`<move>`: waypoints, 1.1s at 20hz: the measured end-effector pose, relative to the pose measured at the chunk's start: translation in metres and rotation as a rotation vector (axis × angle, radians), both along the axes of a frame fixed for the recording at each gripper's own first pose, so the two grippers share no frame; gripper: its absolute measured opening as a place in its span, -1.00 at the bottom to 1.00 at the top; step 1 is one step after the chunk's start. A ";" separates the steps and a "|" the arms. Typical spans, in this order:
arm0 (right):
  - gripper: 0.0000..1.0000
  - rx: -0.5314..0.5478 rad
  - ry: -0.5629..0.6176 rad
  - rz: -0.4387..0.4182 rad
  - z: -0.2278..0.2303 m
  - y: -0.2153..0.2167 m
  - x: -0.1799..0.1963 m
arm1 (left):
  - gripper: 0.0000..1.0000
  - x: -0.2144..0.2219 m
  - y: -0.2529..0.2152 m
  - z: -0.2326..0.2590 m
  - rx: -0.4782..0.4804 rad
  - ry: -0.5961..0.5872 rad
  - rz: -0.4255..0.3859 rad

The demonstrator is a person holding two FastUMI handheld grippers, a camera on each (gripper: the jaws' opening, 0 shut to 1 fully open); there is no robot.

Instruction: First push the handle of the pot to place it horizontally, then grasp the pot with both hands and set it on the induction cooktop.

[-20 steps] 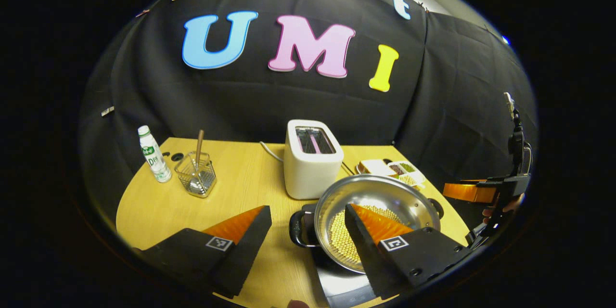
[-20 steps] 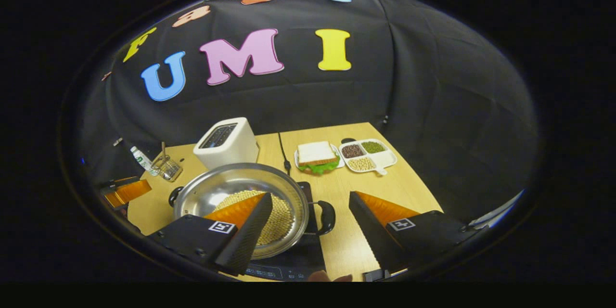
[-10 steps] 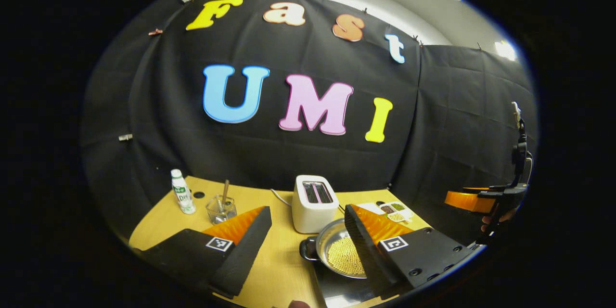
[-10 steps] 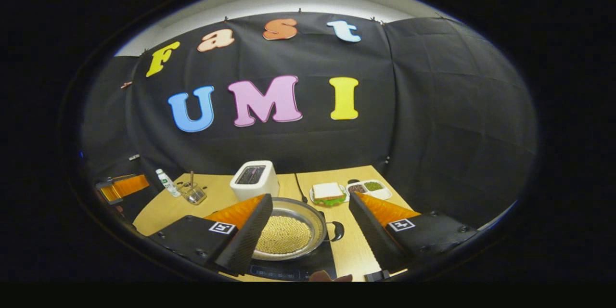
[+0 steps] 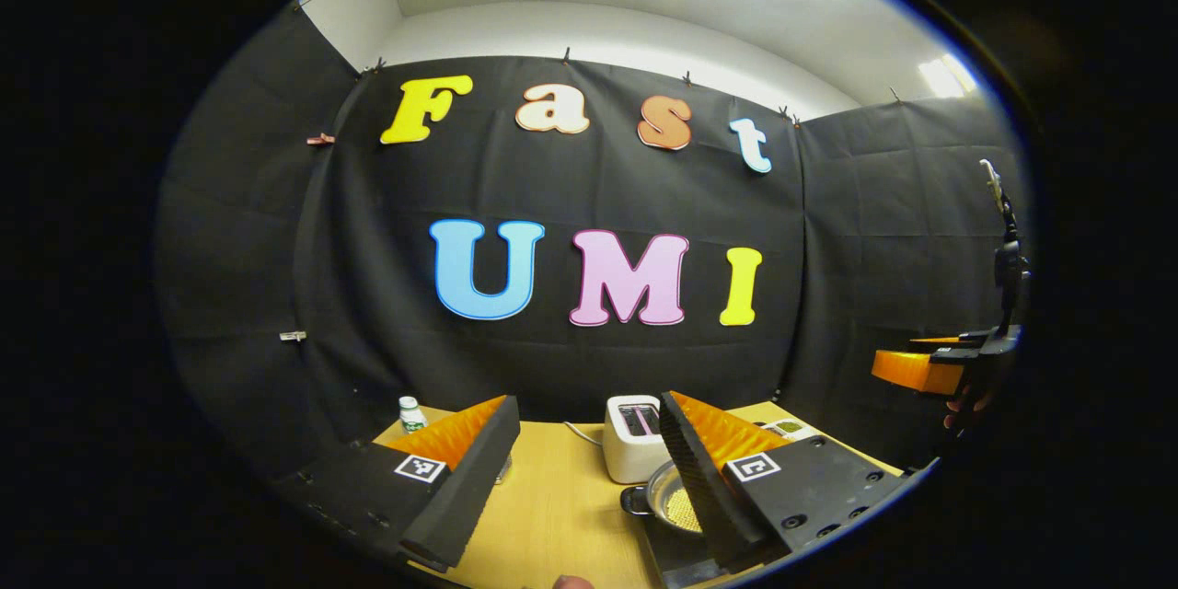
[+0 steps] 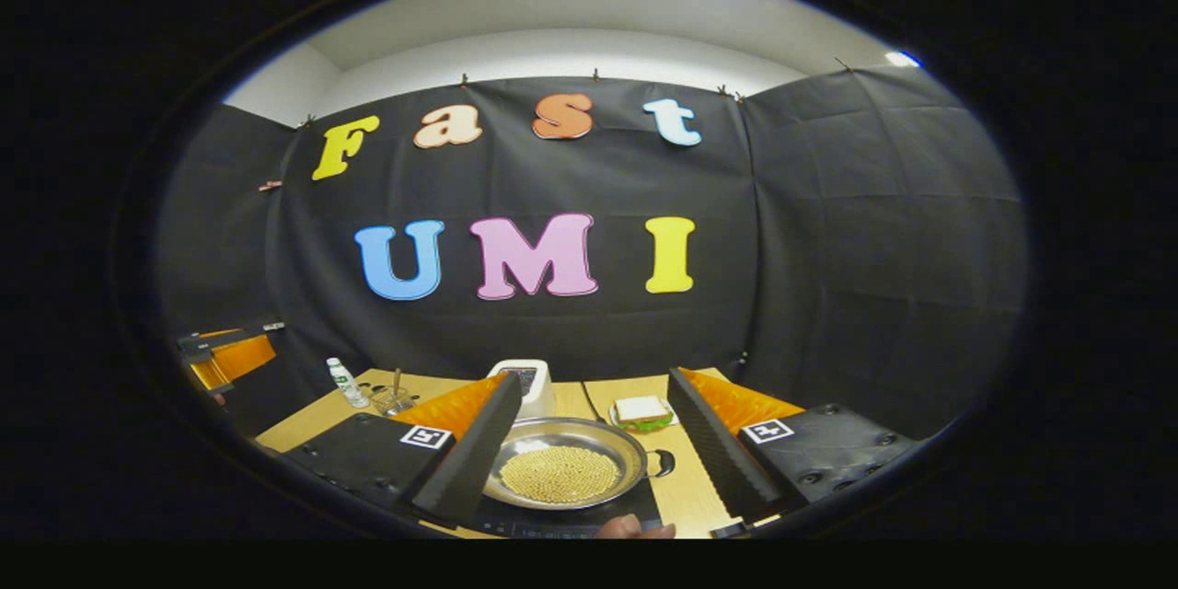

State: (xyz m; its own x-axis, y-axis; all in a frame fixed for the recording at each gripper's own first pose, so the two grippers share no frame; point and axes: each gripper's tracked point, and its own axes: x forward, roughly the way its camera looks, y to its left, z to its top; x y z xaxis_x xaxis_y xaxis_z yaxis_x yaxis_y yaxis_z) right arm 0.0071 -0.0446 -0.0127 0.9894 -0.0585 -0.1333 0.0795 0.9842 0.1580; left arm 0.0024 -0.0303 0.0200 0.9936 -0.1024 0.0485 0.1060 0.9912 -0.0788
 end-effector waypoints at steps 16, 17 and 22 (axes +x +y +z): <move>0.96 -0.028 -0.045 0.000 0.024 0.030 -0.020 | 0.90 -0.030 0.051 -0.008 -0.003 0.042 0.059; 0.96 -0.032 -0.044 0.000 0.023 0.030 -0.020 | 0.90 -0.029 0.051 -0.008 0.000 0.041 0.054; 0.96 -0.029 -0.033 -0.003 0.022 0.029 -0.023 | 0.90 -0.030 0.048 -0.007 0.011 0.043 0.027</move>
State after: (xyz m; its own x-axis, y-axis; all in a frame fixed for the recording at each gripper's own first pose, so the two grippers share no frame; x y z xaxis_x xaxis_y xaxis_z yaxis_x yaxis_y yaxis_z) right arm -0.0158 -0.0155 0.0095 0.9930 -0.0647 -0.0991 0.0775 0.9883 0.1316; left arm -0.0273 0.0178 0.0130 0.9971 -0.0759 0.0049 0.0760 0.9945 -0.0721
